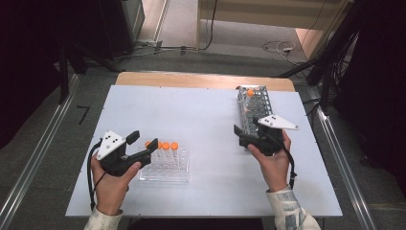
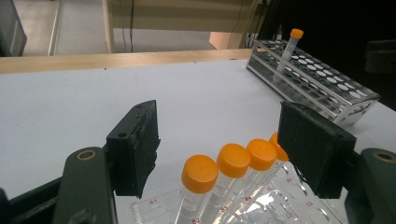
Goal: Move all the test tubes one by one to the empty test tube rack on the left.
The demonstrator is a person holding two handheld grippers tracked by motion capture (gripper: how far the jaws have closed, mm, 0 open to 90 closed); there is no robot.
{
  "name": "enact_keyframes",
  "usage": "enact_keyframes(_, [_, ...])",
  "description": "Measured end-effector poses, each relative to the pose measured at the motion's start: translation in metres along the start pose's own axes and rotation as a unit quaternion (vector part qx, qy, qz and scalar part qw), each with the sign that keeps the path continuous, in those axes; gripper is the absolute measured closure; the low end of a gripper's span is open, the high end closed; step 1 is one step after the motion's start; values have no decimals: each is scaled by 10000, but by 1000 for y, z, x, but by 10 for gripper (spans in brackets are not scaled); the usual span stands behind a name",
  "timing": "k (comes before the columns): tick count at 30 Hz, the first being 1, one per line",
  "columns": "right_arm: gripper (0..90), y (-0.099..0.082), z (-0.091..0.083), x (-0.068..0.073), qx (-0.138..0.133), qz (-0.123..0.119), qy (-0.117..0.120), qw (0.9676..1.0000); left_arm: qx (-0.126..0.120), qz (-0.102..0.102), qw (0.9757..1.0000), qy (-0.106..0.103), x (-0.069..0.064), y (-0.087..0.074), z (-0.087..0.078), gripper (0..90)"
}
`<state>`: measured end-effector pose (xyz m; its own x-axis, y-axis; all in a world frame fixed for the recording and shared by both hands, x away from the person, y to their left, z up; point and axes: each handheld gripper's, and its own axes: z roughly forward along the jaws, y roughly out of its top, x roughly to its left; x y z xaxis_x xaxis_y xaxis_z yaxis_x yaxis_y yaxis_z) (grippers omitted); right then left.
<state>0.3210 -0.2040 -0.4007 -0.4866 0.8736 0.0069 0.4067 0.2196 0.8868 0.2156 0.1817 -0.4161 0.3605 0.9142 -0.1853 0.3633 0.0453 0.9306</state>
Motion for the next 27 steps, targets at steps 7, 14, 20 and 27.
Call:
enact_keyframes(7, [260,14,35,-25,138,56,-590,9981,-33,-21,10000,-9,1,1,-1,290])
enact_keyframes(14, [321,23,64,-43,268,139,-767,9966,-23,-34,10000,-20,2,0,0,291])
enact_keyframes(20, [374,30,82,-57,416,197,-660,9968,-30,-46,10000,-31,3,1,0,292])
enact_keyframes(27, [446,32,95,-64,523,229,-625,9964,-24,-43,10000,-31,3,1,0,294])
